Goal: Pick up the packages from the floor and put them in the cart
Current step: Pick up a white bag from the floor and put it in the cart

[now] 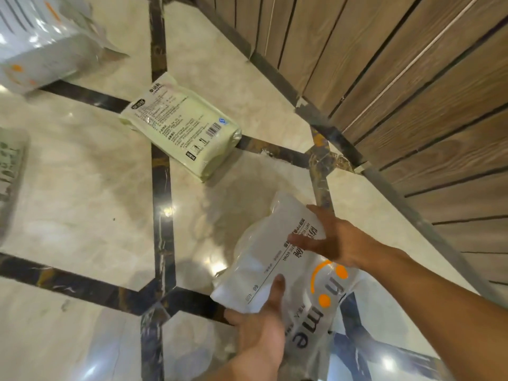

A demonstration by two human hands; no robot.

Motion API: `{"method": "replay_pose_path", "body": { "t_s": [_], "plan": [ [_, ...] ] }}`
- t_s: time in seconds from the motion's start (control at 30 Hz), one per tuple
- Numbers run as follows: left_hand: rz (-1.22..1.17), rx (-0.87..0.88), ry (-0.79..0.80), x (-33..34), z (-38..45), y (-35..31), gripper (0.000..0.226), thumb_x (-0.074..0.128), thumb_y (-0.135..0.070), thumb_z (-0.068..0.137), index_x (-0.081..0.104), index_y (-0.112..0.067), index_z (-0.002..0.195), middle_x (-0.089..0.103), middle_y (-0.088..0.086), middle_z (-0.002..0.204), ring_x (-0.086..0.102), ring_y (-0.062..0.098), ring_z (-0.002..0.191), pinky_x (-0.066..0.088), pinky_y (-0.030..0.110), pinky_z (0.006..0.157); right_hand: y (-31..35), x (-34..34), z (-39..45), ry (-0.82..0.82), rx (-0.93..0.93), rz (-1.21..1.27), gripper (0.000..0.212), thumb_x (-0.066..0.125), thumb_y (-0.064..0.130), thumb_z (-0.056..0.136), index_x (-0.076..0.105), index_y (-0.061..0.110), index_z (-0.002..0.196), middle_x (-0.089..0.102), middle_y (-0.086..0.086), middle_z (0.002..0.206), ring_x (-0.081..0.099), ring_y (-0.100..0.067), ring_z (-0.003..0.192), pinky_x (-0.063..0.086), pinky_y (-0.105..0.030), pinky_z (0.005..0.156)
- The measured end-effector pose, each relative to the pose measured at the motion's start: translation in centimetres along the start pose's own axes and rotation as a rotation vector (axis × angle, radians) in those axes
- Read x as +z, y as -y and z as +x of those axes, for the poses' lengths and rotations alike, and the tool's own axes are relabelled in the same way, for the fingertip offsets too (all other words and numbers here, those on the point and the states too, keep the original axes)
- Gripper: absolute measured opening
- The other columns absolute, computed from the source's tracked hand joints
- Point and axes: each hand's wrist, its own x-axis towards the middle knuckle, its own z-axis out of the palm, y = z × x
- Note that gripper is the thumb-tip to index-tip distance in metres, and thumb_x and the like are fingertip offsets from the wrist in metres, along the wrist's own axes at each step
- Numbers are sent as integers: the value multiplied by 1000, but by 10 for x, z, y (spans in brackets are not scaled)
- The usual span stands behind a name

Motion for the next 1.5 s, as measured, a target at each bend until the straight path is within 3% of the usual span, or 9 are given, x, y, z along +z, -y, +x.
{"method": "replay_pose_path", "body": {
  "t_s": [0.17,0.4,0.57,0.7,0.83,0.97,1.13,1.33,1.5],
  "plan": [
    [-12,-3,-2,0,13,-15,107,83,-52,85,18,-26,166,56,18,139,56,40,118,44,45,103,-1,-2,-6,-19,72,129,98,62,80,76,32,34,157,67,-4,135,65,-27,113,47,-33,89],
    [115,156,5,-26,36,-27,125,96,-45,69,16,-21,161,62,14,132,55,33,104,45,40,90,1,9,-6,-74,194,317,111,60,89,71,35,19,153,64,-1,129,64,-27,112,49,-38,97],
    [107,183,112,-34,60,-23,138,98,-73,18,53,-24,139,79,2,111,76,33,100,61,53,93,4,9,-8,-95,182,301,101,64,91,59,37,27,132,65,0,126,66,-26,110,53,-39,95],
    [56,253,193,-42,55,-37,94,97,-52,45,64,-18,126,83,6,101,80,29,86,65,47,78,3,10,-6,-123,114,439,111,75,92,46,49,26,132,73,2,119,74,-19,104,61,-35,91],
    [26,319,153,-47,65,-44,115,95,-78,31,66,-25,129,82,3,105,78,34,98,61,56,93,13,8,-8,-141,27,576,77,79,79,63,67,30,121,82,8,103,79,-13,94,64,-40,92],
    [-7,474,145,-51,49,-55,119,88,-87,35,61,-31,137,80,-4,116,78,23,101,63,49,91,33,2,-19,-320,16,561,113,66,101,49,43,47,145,73,7,122,71,-24,111,57,-52,101],
    [-33,598,61,-65,-5,-64,105,93,-63,62,47,-31,151,71,-13,123,70,6,106,58,37,98,60,1,-69,-472,-27,581,94,63,90,69,43,44,148,71,16,118,71,-19,109,60,-47,97],
    [56,696,-14,-112,-118,-77,90,91,-66,57,64,-31,135,76,-15,118,73,9,109,59,39,101,88,-33,-195,-539,43,743,68,69,75,83,55,41,141,72,23,110,65,7,99,47,-16,82],
    [128,789,4,-153,-265,-125,87,85,-75,52,68,-36,128,77,-18,115,74,7,106,59,42,100,142,-125,-318,-579,-1,829,50,72,71,85,66,38,122,76,19,109,71,2,100,59,-31,93]
  ]
}}
